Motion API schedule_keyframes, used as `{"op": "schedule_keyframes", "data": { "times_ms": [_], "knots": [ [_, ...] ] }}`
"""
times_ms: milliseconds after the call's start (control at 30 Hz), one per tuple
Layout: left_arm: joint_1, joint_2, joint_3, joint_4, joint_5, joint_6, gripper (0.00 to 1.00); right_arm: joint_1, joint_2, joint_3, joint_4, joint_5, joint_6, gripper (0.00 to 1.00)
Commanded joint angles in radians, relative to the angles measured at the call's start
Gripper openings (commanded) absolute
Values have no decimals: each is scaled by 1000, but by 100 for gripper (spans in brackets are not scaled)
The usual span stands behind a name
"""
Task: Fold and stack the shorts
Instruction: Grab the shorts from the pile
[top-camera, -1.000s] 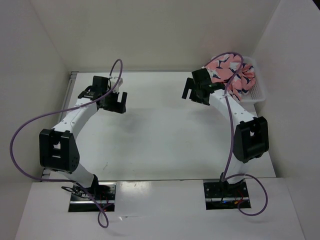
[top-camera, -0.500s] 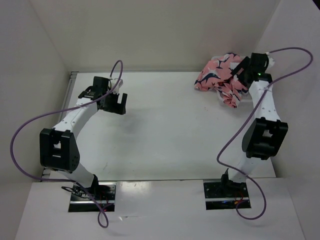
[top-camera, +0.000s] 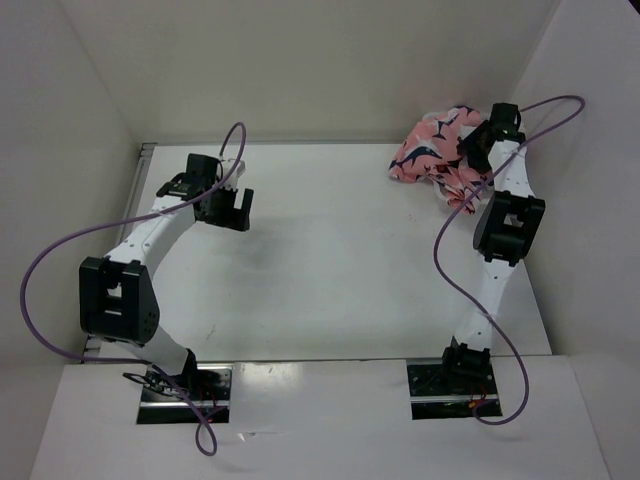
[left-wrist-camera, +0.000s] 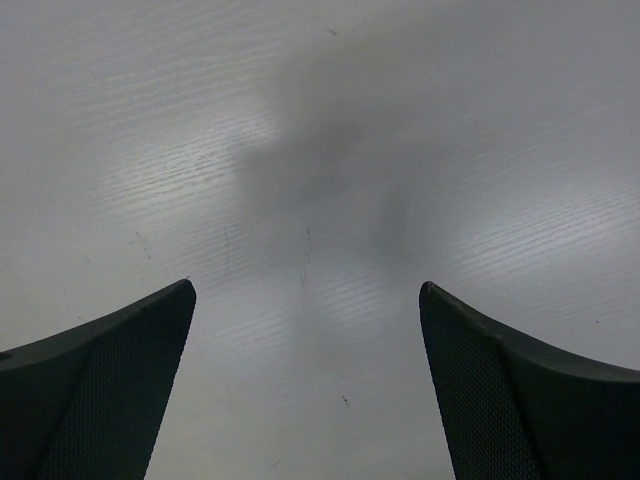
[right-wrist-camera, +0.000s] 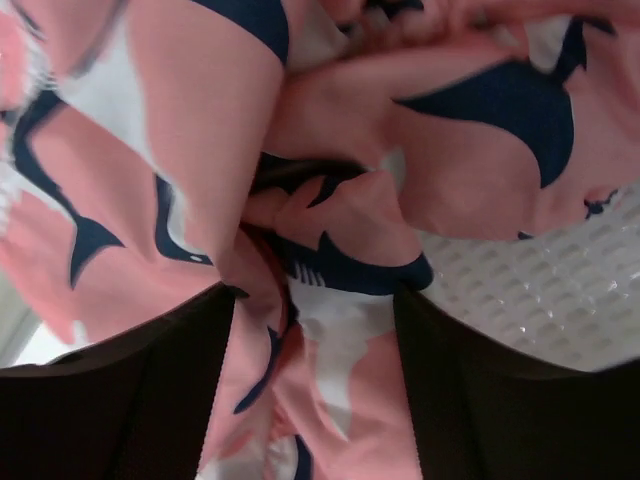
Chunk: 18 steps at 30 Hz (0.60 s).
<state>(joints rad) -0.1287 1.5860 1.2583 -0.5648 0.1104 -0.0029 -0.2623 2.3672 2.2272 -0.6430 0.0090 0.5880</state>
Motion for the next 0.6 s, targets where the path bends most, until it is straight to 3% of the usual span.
{"op": "schedule_keyframes", "data": {
  "times_ms": [0, 33, 67, 133, 300, 567],
  "knots": [
    [3, -41, 20, -12, -24, 3, 99, -2, -16, 69, -37, -3, 33, 58],
    [3, -41, 20, -12, -25, 3, 99, 11, -38, 69, -37, 12, 33, 49],
    [3, -41, 20, -12, -25, 3, 99, 11, -55, 69, -26, 40, 33, 28],
    [3, -41, 20, -12, -25, 3, 99, 57, -97, 69, -15, 90, 21, 3],
    [3, -41, 29, -12, -3, 3, 99, 184, -287, 117, 23, 212, -48, 0],
    [29, -52, 101, -21, 26, 3, 99, 487, -517, 251, 45, 203, -112, 0]
  ]
}}
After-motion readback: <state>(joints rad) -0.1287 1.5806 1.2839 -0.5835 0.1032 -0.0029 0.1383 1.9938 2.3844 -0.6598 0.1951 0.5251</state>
